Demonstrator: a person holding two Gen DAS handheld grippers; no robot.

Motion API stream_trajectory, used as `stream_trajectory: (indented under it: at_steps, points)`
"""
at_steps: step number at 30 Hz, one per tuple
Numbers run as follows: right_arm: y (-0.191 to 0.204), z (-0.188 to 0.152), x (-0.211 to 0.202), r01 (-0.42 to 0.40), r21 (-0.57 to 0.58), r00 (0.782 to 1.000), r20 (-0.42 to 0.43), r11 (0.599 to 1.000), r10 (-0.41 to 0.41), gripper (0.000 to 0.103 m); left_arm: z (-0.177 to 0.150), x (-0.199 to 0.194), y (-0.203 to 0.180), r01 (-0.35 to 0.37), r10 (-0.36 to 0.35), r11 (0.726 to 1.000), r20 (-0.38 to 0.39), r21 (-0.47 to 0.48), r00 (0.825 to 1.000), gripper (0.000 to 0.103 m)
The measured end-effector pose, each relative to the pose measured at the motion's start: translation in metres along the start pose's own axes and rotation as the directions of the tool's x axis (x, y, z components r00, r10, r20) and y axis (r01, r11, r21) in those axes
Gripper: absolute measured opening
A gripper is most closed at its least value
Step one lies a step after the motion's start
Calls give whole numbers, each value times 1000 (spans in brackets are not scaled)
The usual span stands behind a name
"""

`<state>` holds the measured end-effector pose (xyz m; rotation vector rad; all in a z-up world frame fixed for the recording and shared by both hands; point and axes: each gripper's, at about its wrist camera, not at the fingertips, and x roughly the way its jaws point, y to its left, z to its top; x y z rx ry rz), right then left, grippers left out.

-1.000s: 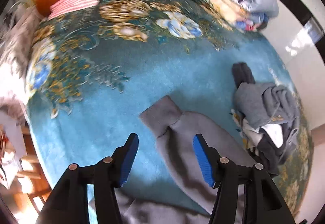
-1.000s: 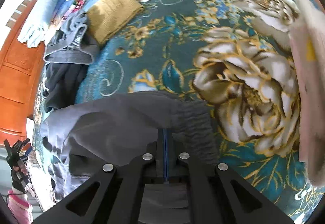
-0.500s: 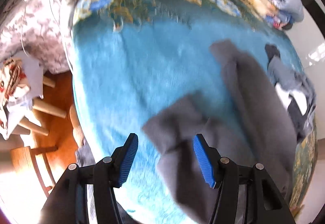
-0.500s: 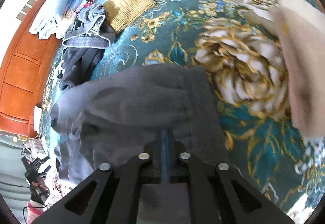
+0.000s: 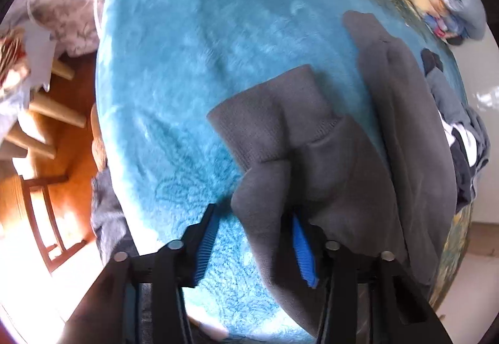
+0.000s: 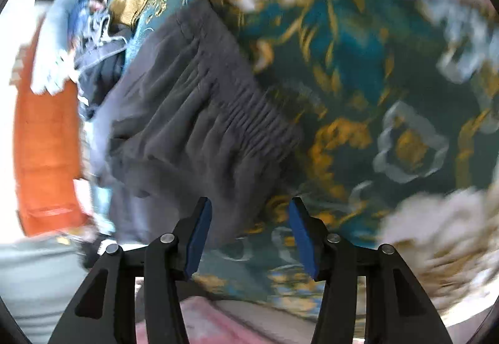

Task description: Fold clothes

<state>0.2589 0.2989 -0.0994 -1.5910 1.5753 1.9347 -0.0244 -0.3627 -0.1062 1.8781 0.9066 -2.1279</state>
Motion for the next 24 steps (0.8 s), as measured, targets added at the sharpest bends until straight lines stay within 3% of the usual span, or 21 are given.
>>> stream_trajectory:
  at_steps: [5,6,7,8,11,15,20,24]
  points:
    - [-4,1,17,-101,116,994,54,988,95,50,3,-6,6,54,-53,996,19,-67,998,12]
    - [-5,1,18,-111,142,993,66,984,103,44,4,-10,2,50,-48,997,36,-60,998,9]
    - [-5,1,17,-110,162,992,74,981,99,24,6,-15,-2,45,-43,997,53,-54,998,6]
    - [-5,0,14,-107,177,992,83,978,93,14,6,-21,-4,36,-32,998,69,-54,997,5]
    - [10,0,-7,-89,142,992,97,986,75,9,4,-45,-5,-9,17,997,108,-73,994,5]
    - [32,-3,-37,-61,78,993,105,995,53,8,2,-77,-7,-68,84,993,158,-101,984,5]
    - [35,-36,-49,-39,101,999,10,994,38,8,1,-109,0,-127,153,981,184,-146,971,4]
    - [63,-16,-54,-98,80,995,40,992,95,8,20,-111,-24,-138,160,982,178,-127,971,4]
